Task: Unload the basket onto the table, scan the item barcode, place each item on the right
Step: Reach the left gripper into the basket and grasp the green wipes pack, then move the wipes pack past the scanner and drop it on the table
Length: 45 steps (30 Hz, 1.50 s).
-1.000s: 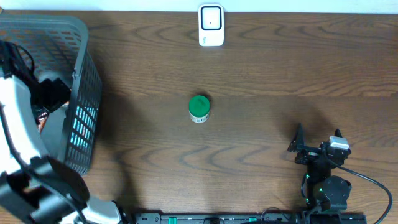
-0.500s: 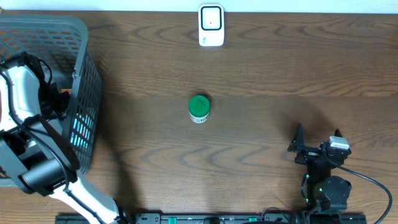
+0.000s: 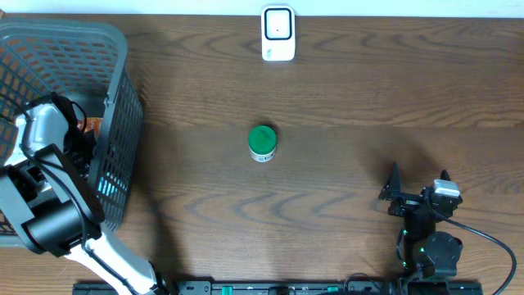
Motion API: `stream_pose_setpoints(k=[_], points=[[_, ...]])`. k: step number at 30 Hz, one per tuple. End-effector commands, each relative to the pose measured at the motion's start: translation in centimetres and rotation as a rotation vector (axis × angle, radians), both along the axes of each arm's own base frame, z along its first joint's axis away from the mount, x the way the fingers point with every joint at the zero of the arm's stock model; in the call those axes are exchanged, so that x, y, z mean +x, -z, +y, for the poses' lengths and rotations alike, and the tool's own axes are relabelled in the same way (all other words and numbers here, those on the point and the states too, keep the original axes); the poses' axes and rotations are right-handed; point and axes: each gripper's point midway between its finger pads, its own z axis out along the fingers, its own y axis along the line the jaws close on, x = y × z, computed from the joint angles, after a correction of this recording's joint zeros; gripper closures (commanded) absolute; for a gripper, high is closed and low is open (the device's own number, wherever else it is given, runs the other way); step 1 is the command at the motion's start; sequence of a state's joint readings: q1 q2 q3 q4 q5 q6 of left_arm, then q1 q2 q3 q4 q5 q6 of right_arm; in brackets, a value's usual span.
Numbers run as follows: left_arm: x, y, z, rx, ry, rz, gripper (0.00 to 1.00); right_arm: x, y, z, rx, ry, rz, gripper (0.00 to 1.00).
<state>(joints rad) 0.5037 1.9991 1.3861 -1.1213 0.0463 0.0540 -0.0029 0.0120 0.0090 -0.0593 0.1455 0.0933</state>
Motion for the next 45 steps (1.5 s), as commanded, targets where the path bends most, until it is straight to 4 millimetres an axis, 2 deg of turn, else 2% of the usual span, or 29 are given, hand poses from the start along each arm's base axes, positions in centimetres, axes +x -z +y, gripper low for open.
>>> stream_pose_setpoints(k=[1,5,9,10,16,20,22,25,27,28,30,32,34,35,36,39,41,45], points=[[-0.9,1.1,0.0,0.002,-0.015,0.046,0.67,0.0,0.1,-0.1,-0.015,0.001,0.002,0.01],[-0.6,0.0,0.9,0.039,-0.022,0.055,0.79,0.0,0.1,-0.1,-0.016,0.001,0.002,0.01],[0.3,-3.1,2.8,0.134,-0.042,0.050,0.81,0.0,0.1,-0.1,-0.016,0.001,0.002,0.01],[1.0,-5.2,3.6,0.169,-0.048,0.022,0.81,0.0,0.1,-0.1,-0.016,0.001,0.002,0.01],[3.7,-13.8,4.9,0.271,-0.109,-0.165,0.81,0.0,0.1,-0.1,-0.016,0.001,0.002,0.01],[4.6,-20.6,4.3,0.354,-0.113,-0.349,0.81,0.0,0.1,-0.1,-0.015,0.001,0.002,0.01],[4.9,-24.6,2.9,0.380,-0.122,-0.483,0.81,0.0,0.1,-0.1,-0.016,0.001,0.002,0.01],[5.8,-29.5,-1.0,0.340,-0.076,-0.703,0.81,0.0,0.1,-0.1,-0.016,0.001,0.002,0.01],[6.3,-32.6,-4.5,0.284,-0.033,-0.850,0.81,0.0,0.1,-0.1,-0.016,0.001,0.002,0.01],[6.5,-34.0,-7.0,0.228,0.003,-0.922,0.81,0.0,0.1,-0.1,-0.016,0.001,0.002,0.01],[6.8,-35.7,-11.5,0.121,0.078,-1.006,0.81,0.0,0.1,-0.1,-0.016,0.001,0.002,0.01],[6.9,-36.1,-15.6,0.050,0.164,-1.030,0.80,0.0,0.1,-0.1,-0.016,0.001,0.002,0.01],[7.3,-35.4,-20.8,-0.033,0.281,-1.021,0.80,0.0,0.1,-0.1,-0.016,0.001,0.002,0.01],[7.5,-35.0,-22.5,-0.060,0.316,-1.011,0.80,0.0,0.1,-0.1,-0.016,0.001,0.002,0.01],[7.7,-34.1,-25.2,-0.101,0.377,-0.994,0.80,0.0,0.1,-0.1,-0.016,0.001,0.002,0.01],[8.5,-31.2,-31.9,-0.174,0.530,-0.934,0.79,0.0,0.1,-0.1,-0.016,0.001,0.002,0.01],[9.1,-28.2,-36.5,-0.214,0.614,-0.876,0.79,0.0,0.1,-0.1,-0.016,0.001,0.002,0.01],[9.6,-21.7,-42.7,-0.237,0.726,-0.749,0.76,0.0,0.1,-0.1,-0.016,0.001,0.002,0.01]])
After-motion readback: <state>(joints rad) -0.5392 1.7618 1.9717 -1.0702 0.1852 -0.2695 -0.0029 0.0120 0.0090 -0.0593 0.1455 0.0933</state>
